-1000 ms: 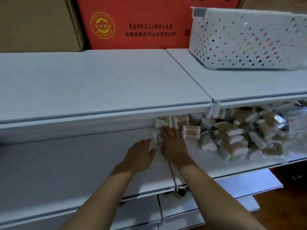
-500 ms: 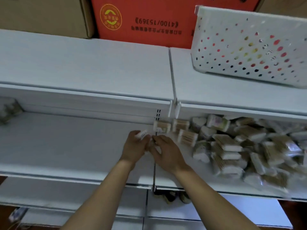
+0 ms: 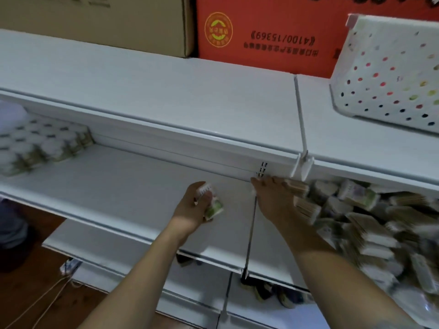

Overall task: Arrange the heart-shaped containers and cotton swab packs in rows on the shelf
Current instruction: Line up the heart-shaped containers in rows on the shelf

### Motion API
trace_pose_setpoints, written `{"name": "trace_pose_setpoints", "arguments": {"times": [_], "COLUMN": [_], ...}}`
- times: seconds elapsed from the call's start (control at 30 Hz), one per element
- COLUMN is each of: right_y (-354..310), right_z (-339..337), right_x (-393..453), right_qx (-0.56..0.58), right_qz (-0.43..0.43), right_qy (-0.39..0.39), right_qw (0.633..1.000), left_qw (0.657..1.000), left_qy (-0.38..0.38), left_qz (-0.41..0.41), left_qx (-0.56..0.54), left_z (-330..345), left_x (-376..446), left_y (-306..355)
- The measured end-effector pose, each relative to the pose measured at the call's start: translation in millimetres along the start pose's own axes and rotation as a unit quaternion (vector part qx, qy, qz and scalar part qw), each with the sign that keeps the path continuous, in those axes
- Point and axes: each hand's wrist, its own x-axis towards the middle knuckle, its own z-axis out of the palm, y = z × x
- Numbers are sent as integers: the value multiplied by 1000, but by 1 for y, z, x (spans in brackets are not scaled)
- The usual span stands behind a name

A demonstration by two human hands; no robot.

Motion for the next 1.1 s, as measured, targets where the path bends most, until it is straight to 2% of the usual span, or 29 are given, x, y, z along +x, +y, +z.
{"name": "trace_pose_setpoints", "arguments": {"times": [0.1,0.17,0.23,0.3,0.33,0.4,0.47,0.57,0.63,0.83,0.97,1.0,1.1], "right_y": [-1,-8,-21,-38,-48,-68,-89,-122,-150,-256,-321,-333,-364], "right_z": [-2,-12,-32,-53,-62,-77,-88,-101,-108,-121,-127,-127,-124], "right_x": [-4,-8,-13,-19,-23,-31,-36,-34,-32,-27,-19,-14,9], "right_qx": [47,225,451,618,666,710,712,683,677,619,624,614,573], "right_qz": [-21,11,75,95,86,55,37,33,31,35,67,67,53], "right_qy": [40,98,103,53,35,9,-7,-23,-33,-10,21,22,27], "right_qw": [998,969,884,778,741,702,702,729,734,784,778,786,818], "left_qw": [1000,999,998,996,995,995,996,999,999,999,998,997,991], "left_qy": [23,44,66,85,91,92,72,9,-19,-19,-24,-21,25], "left_qz": [3,10,15,26,34,46,45,27,12,33,55,58,80], "left_qx": [-6,-3,-8,-16,-18,-20,-19,-20,-35,-8,37,46,103], "left_z": [-7,-11,-17,-25,-29,-40,-55,-87,-114,-213,-273,-286,-321], "left_x": [-3,-4,-5,-6,-7,-9,-11,-17,-21,-30,-28,-26,-14], "left_y": [0,0,0,2,4,8,12,14,14,12,13,13,15]}}
